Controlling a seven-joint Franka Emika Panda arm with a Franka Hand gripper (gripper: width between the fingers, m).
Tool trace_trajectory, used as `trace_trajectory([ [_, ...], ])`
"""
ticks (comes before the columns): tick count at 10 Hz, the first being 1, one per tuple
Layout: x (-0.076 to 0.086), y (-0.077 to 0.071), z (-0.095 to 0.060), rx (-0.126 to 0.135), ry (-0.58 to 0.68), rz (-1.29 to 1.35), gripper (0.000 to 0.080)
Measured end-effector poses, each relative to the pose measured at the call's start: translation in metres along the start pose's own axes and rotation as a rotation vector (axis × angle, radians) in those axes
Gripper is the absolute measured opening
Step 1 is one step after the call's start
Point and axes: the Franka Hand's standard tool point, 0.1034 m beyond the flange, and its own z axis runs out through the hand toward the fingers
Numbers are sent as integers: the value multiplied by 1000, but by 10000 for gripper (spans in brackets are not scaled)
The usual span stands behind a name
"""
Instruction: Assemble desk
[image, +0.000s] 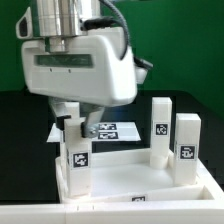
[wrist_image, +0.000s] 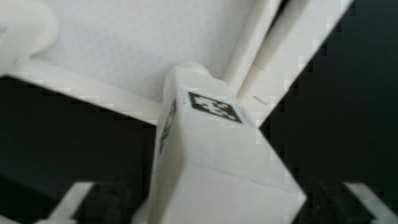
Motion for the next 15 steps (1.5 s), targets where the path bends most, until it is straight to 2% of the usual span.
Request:
trace_trajectory([
  [1, 0, 1, 1, -2, 1, -47, 619],
  [2, 0, 1, 1, -2, 1, -86, 641],
  [3, 0, 1, 1, -6, 5, -202, 641],
  [5, -6, -2, 5, -9, 2, -606, 648],
  [7, -6, -1, 5, -17, -8, -639, 649],
  [8, -6, -1, 6, -18, -9, -639, 557],
  [9, -6, -1, 6, -18, -9, -593, 422],
  [10, -7, 0, 7, -19, -9, -514, 422],
  [11, -6, 0, 7, -20, -6, -425, 283],
  [13, -7, -1, 8, -26, 47, -41, 284],
  [14, -7, 1, 8, -17, 72, 190, 284],
  [15, -4, 7, 8, 32, 67, 295, 284],
])
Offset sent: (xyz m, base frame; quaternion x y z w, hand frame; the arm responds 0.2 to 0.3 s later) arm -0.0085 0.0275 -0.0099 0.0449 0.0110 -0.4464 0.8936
